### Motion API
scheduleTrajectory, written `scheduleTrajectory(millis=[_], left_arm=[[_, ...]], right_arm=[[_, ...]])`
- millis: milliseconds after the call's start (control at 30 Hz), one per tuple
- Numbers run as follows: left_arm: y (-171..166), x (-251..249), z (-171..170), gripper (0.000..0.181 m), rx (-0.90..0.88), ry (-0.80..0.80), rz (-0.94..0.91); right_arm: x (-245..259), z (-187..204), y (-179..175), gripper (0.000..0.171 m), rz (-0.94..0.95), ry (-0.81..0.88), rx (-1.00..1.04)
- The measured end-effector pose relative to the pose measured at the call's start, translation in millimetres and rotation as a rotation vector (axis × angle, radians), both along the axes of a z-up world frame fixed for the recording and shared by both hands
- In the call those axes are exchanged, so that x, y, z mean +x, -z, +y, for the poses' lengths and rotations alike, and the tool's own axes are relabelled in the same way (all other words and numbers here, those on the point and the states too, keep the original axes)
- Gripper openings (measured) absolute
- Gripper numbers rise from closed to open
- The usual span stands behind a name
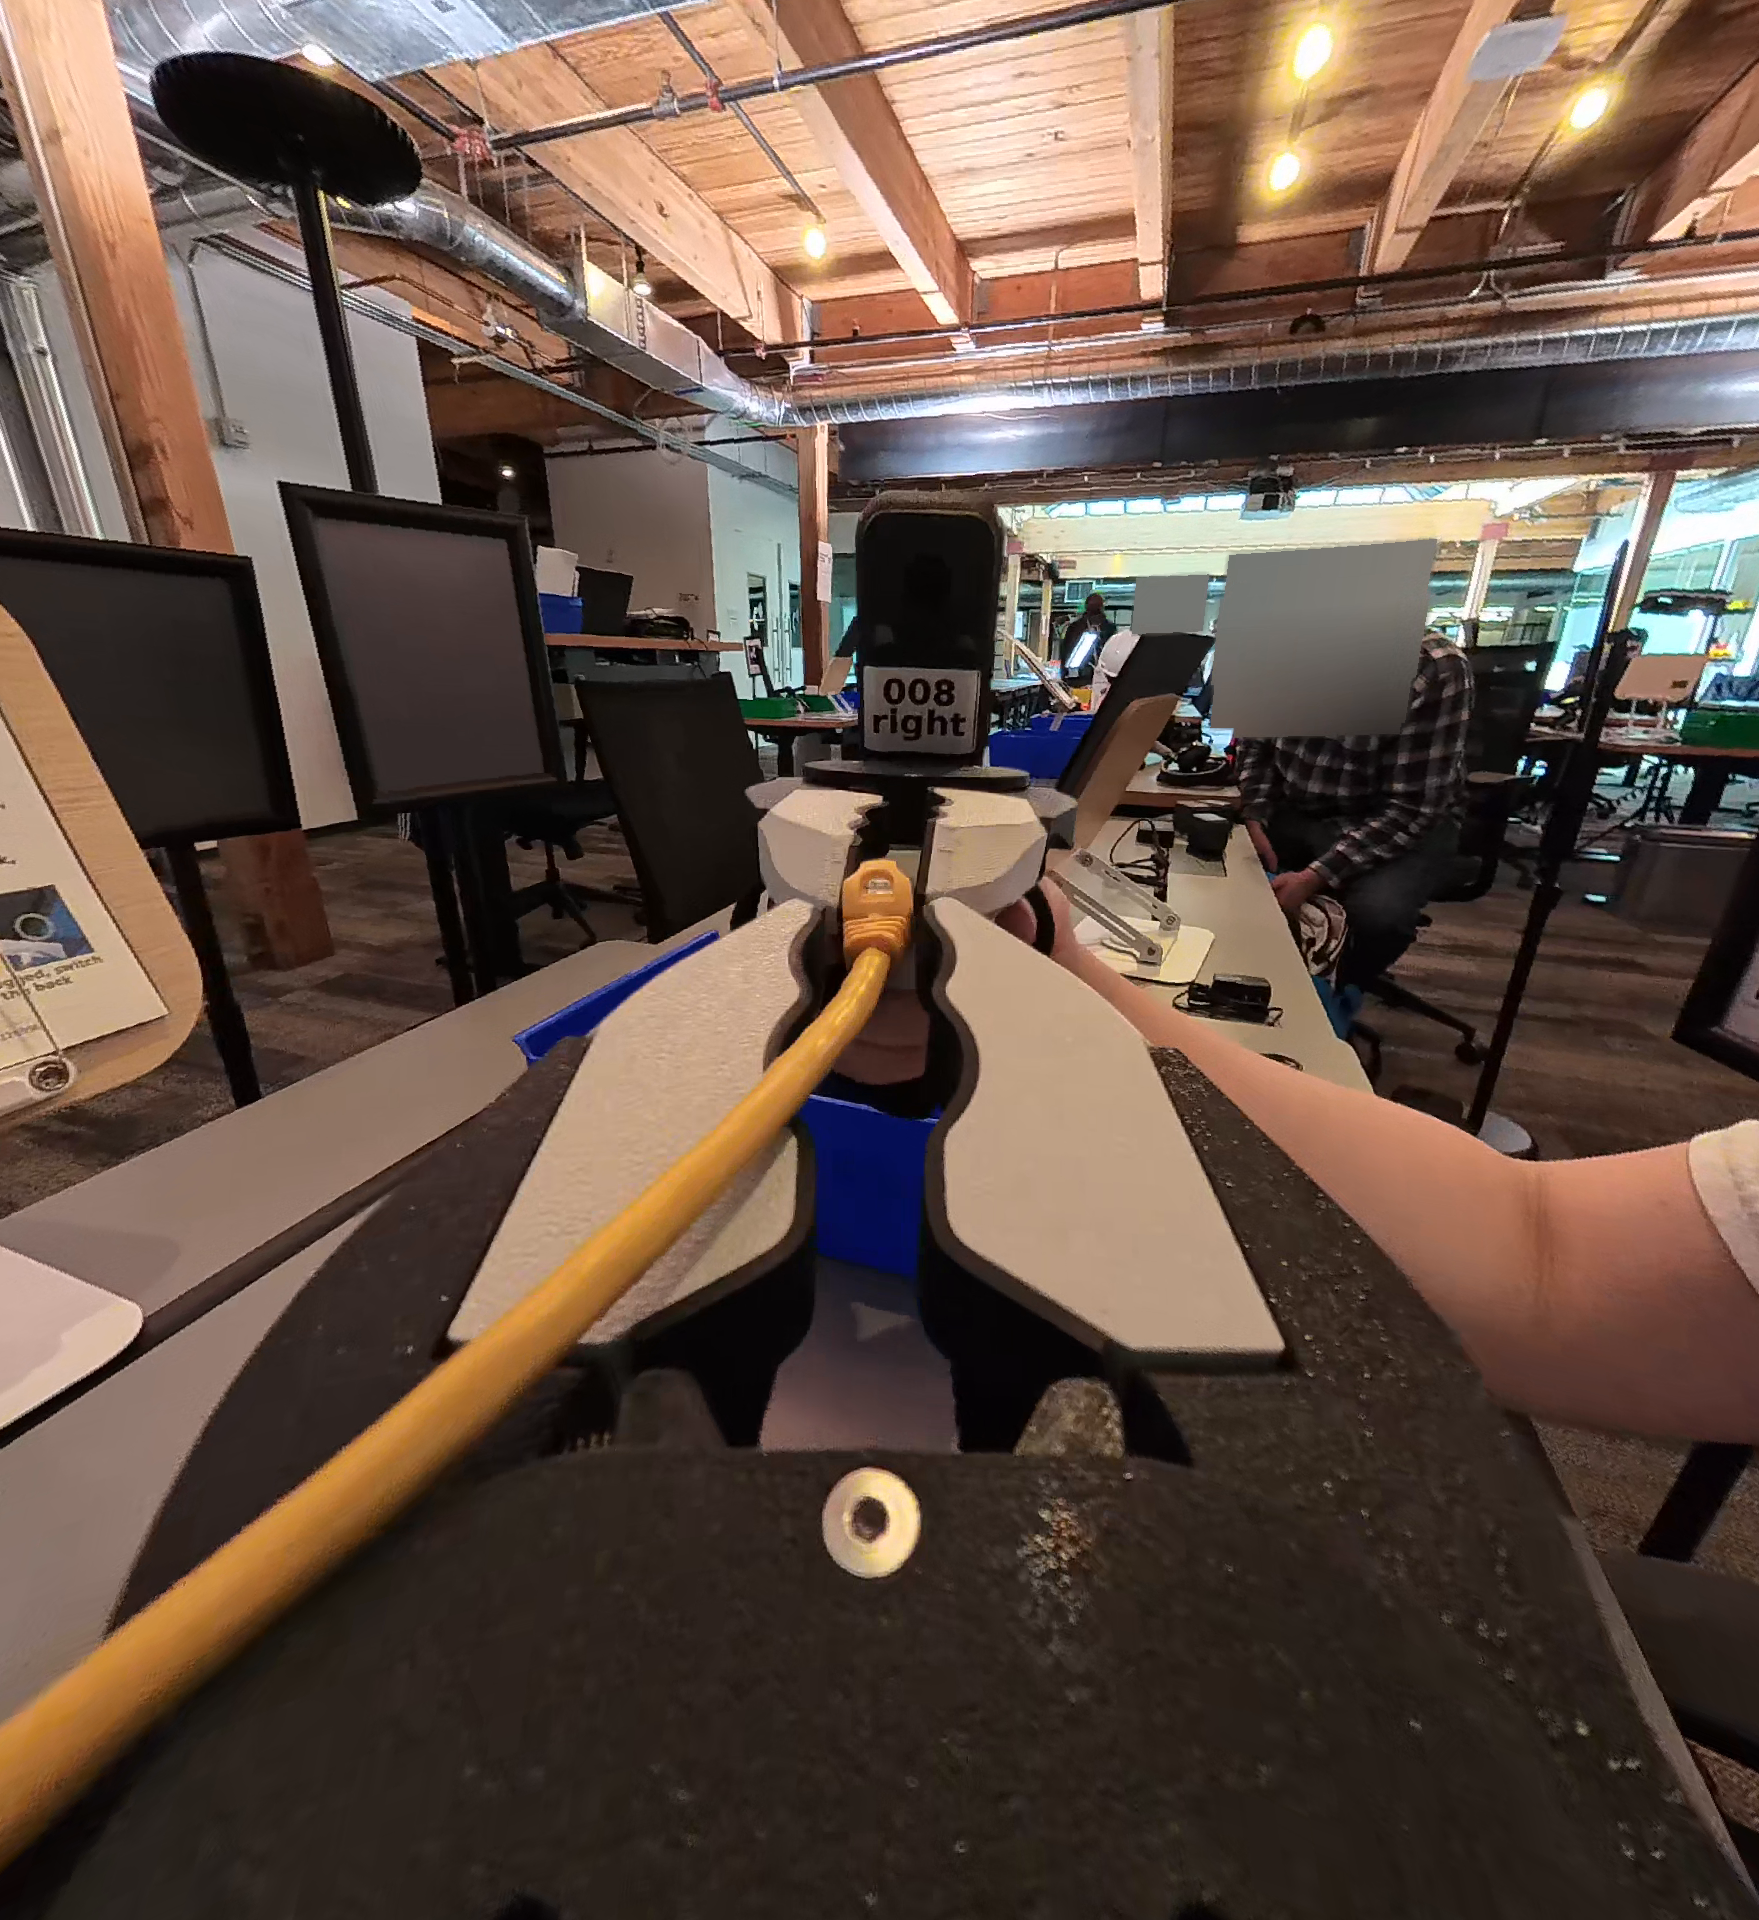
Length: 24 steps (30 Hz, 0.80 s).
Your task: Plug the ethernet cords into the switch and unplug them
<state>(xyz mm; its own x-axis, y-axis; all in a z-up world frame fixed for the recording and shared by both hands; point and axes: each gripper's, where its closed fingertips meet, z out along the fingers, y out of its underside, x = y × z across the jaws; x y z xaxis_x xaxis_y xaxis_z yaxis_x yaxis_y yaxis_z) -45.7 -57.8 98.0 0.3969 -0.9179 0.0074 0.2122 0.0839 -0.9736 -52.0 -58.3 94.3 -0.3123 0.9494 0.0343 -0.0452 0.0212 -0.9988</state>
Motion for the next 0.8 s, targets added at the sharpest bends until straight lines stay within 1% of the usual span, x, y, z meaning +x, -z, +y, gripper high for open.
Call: scheduleTrajectory(millis=[67, 167, 367, 633, 800], left_arm=[[0.2, 0.6, -0.7, 0.018, 0.006, 0.003, 0.009], [1.8, 1.6, -1.8, 0.012, -0.001, 0.019, 0.024], [3.7, 1.9, -2.3, 0.012, -0.037, 0.056, 0.011], [6.9, 2.8, -5.0, 0.012, -0.024, 0.051, 0.041], [9.1, 0.7, -3.2, 0.012, -0.041, 0.055, 0.041]], right_arm=[[0.0, -0.6, 1.2, 0.011, -0.006, -0.009, -0.004], [0.0, -1.0, 2.1, 0.011, -0.009, -0.013, -0.001], [-0.2, -1.5, 4.3, 0.011, -0.013, -0.019, 0.006], [0.2, -4.4, 7.7, 0.011, -0.026, -0.045, 0.009], [-2.1, -2.9, 9.8, 0.011, -0.04, -0.029, 0.01]])
